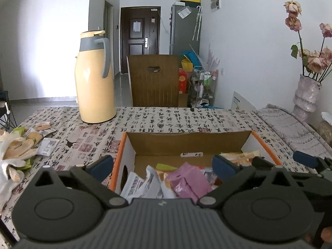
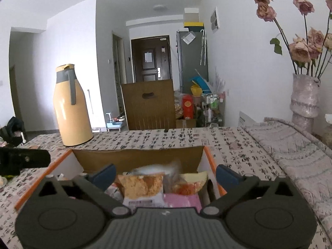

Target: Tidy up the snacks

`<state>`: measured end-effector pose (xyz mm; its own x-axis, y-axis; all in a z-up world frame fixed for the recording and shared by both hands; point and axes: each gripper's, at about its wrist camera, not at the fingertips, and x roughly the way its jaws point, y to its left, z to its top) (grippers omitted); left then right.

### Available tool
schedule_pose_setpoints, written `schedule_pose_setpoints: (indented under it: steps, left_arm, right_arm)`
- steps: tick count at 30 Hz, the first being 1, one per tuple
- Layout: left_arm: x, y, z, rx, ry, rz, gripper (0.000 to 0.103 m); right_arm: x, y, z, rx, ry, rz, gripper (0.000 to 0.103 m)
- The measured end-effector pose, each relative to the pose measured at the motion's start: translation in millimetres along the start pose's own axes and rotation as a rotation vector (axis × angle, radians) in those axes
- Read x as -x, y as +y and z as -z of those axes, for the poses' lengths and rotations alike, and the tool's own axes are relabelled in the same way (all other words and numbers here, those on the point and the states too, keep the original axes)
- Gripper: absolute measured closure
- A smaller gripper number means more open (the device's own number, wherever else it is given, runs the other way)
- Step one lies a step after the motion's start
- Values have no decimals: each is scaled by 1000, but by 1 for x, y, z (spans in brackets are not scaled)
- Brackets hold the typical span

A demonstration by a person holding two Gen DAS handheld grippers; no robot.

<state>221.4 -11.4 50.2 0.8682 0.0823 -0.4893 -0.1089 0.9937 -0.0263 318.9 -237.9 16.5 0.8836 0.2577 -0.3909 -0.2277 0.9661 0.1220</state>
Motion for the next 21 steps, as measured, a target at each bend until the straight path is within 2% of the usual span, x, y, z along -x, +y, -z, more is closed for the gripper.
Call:
schedule_pose_setpoints:
  steps: [11,21]
  left_arm:
    - [58,8,46,-35,-21,22,0]
    - [94,16,94,-53,36,48,0]
  right_arm:
    - [69,-6,31,1,37,-45,0]
    - [122,-11,69,8,94,-65,0]
